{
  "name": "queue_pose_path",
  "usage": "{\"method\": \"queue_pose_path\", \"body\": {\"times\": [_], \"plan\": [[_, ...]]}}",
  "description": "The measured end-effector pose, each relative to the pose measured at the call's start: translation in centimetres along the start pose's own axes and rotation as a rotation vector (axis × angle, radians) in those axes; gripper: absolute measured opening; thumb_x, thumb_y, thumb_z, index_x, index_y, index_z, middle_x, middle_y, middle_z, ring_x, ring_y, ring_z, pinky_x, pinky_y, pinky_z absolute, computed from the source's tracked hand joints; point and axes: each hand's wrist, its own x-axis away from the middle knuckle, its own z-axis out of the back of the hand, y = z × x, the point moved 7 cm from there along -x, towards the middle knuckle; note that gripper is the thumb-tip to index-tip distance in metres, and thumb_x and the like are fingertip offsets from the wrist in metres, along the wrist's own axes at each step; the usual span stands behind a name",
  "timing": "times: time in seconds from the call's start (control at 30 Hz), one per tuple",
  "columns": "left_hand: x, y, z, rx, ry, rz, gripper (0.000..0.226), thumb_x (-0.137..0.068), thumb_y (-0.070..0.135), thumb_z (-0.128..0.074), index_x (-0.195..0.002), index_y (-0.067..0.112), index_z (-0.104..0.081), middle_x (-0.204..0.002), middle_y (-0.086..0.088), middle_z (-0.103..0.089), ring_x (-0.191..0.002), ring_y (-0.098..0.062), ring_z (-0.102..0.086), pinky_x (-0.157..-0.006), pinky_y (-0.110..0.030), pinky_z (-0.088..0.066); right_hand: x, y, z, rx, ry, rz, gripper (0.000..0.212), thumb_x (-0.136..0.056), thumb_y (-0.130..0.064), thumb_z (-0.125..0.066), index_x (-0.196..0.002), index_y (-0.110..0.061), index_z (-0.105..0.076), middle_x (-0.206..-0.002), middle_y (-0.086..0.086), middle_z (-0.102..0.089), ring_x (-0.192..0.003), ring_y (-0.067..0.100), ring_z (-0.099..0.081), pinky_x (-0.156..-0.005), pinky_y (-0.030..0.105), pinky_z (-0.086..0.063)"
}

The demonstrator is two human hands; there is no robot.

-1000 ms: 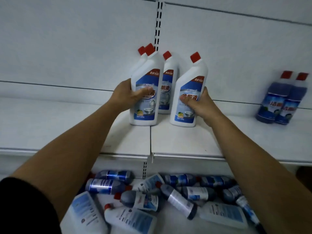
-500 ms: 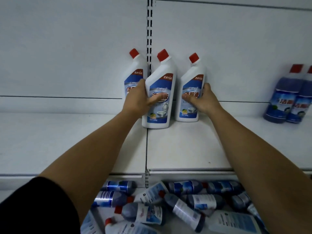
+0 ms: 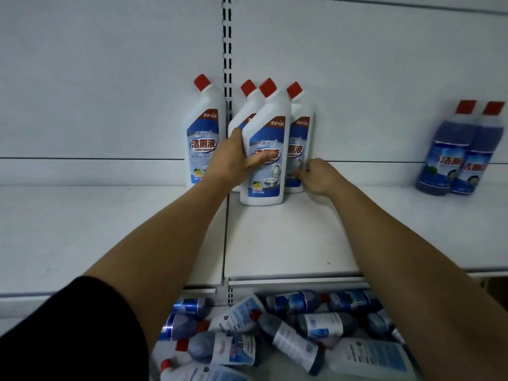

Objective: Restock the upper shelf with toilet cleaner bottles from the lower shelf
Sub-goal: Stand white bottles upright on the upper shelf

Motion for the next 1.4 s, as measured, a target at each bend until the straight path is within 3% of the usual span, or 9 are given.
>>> {"method": "queue_pose_path", "body": {"times": [0.17,0.4,0.53,0.83,0.9,1.0,1.17,1.33,1.4], "plan": [[0.0,1.3,-2.0,-0.004,-0.071,-0.025,0.049,-0.081,0.048,-0.071,-0.111,0.019,-0.047,-0.115,0.0,-0.064,-0.095,-0.011,-0.059,-0.081,-0.031,-0.052,1.3,0.9,-1.2,0.132,-0.18,-0.011,0.034,-0.097,-0.01,-0.05,-0.131,-0.006,-0.055,-0.132,0.016,-0.059,-0.109,0.028,-0.056,-0.089,0.029,-0.041],[0.0,1.4,-3.6,-0.169,-0.188,0.029,0.051,-0.086,0.057,-0.061,-0.115,0.016,-0.054,-0.109,0.0,-0.065,-0.094,-0.016,-0.063,-0.083,-0.035,-0.053,3.4,1.0,-1.5,0.167,-0.302,0.037,0.042,-0.094,-0.009,-0.049,-0.136,-0.008,-0.052,-0.135,0.012,-0.059,-0.116,0.03,-0.057,-0.102,0.037,-0.044],[0.6,0.6,-4.4,-0.322,-0.321,0.108,0.055,-0.089,0.06,-0.054,-0.117,0.014,-0.059,-0.108,-0.005,-0.068,-0.093,-0.021,-0.065,-0.087,-0.04,-0.056,4.5,0.9,-0.9,0.031,-0.262,0.034,0.049,-0.092,-0.009,-0.053,-0.14,-0.013,-0.047,-0.137,0.008,-0.057,-0.114,0.024,-0.055,-0.094,0.029,-0.04],[1.2,1.1,-5.6,-0.378,-0.291,0.137,0.057,-0.09,0.057,-0.056,-0.119,0.007,-0.058,-0.111,-0.01,-0.067,-0.098,-0.024,-0.064,-0.087,-0.036,-0.054,4.8,0.2,-0.8,-0.122,-0.263,0.053,0.047,-0.089,-0.001,-0.053,-0.133,-0.018,-0.052,-0.111,0.003,-0.058,-0.085,0.013,-0.054,-0.072,0.026,-0.04],[1.9,0.9,-5.9,-0.433,-0.312,0.154,0.05,-0.091,0.055,-0.057,-0.108,0.008,-0.057,-0.104,-0.009,-0.064,-0.094,-0.023,-0.06,-0.082,-0.033,-0.051,4.6,0.3,-0.8,-0.118,-0.241,0.049,0.044,-0.088,-0.002,-0.052,-0.128,-0.019,-0.054,-0.108,0.004,-0.059,-0.081,0.011,-0.054,-0.063,0.023,-0.041],[3.5,0.4,-6.2,-0.594,-0.378,0.151,0.035,-0.094,0.048,-0.057,-0.098,0.014,-0.053,-0.101,-0.008,-0.06,-0.09,-0.023,-0.054,-0.079,-0.032,-0.045,4.6,0.4,-1.2,-0.08,-0.225,0.05,0.04,-0.09,-0.009,-0.051,-0.129,-0.015,-0.056,-0.118,0.01,-0.063,-0.094,0.022,-0.058,-0.072,0.027,-0.043],[6.3,0.3,-5.2,-0.736,-0.479,0.148,0.043,-0.098,0.045,-0.043,-0.125,0.015,-0.058,-0.128,-0.011,-0.06,-0.113,-0.028,-0.055,-0.098,-0.039,-0.046,6.3,0.5,-1.3,0.21,-0.271,-0.004,0.046,-0.099,-0.031,-0.045,-0.139,-0.008,-0.049,-0.139,0.017,-0.054,-0.12,0.033,-0.054,-0.098,0.033,-0.04],[10.2,2.2,-2.7,-0.74,-0.508,0.133,0.041,-0.097,0.048,-0.05,-0.126,0.021,-0.06,-0.125,-0.004,-0.062,-0.105,-0.018,-0.053,-0.098,-0.037,-0.046,10.7,-0.8,0.3,0.444,-0.156,0.099,0.035,-0.095,-0.039,-0.05,-0.112,-0.012,-0.063,-0.116,0.01,-0.065,-0.09,0.025,-0.058,-0.079,0.033,-0.047],[12.5,2.8,-1.5,-0.701,-0.465,0.122,0.041,-0.095,0.05,-0.051,-0.126,0.024,-0.06,-0.126,-0.001,-0.062,-0.103,-0.016,-0.052,-0.098,-0.036,-0.045,13.0,-1.5,0.2,0.413,-0.101,0.161,0.034,-0.092,-0.041,-0.051,-0.106,-0.014,-0.068,-0.11,0.008,-0.066,-0.091,0.025,-0.06,-0.083,0.037,-0.052]]}}
